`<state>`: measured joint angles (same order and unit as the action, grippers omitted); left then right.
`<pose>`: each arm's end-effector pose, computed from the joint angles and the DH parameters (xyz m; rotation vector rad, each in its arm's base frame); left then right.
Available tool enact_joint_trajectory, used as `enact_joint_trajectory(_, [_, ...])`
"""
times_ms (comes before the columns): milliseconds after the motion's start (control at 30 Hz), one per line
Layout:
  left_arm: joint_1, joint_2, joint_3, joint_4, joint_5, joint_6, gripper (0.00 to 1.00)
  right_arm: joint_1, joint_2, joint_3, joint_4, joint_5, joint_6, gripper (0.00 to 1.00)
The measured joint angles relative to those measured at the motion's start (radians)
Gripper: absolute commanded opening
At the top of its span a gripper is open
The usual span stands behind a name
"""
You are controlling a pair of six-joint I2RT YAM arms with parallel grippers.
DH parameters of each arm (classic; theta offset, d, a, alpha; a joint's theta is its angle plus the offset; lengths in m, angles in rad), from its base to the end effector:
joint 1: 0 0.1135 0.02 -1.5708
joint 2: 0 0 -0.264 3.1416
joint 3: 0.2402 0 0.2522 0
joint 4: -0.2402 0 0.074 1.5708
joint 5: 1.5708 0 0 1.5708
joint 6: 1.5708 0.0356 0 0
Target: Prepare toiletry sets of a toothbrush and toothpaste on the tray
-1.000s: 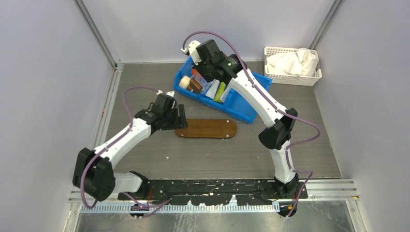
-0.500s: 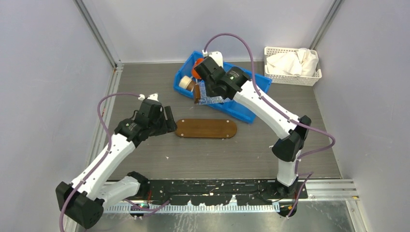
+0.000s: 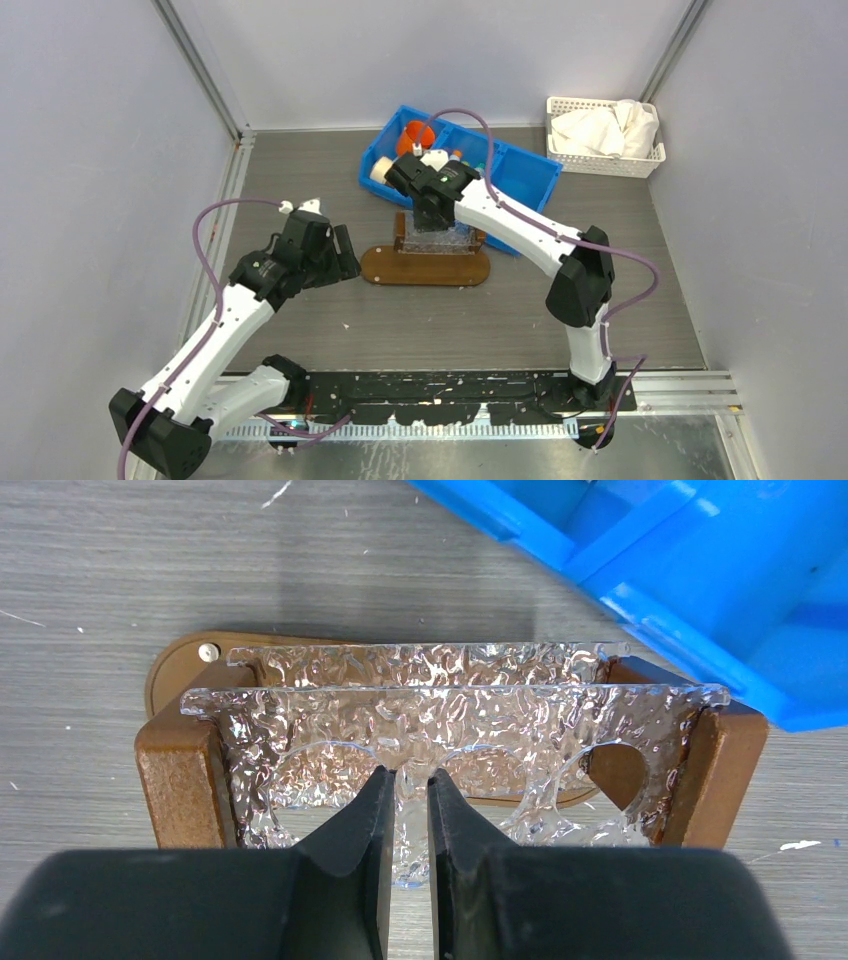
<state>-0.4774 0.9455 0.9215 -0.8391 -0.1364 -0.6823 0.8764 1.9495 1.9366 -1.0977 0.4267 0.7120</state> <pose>0.1646 -0.0797 0.2986 -0.3126 2.4355 -0.3565 0.2741 0.3061 0.3203 -0.0795 2.5238 0.0385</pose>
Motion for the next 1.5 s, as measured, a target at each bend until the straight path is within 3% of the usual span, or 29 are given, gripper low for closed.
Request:
enact_joint_trajectory(433, [0.000, -0.010, -0.036, 0.002, -0.001, -0.014, 0.71, 0.002, 0.118, -0.063, 0.048, -0.088, 0.002, 0.01])
enact_joint_trajectory(1500, [0.000, -0.040, -0.093, 0.035, 0.029, -0.015, 0.71, 0.056, 0.147, -0.058, 0.050, 0.006, 0.095, 0.01])
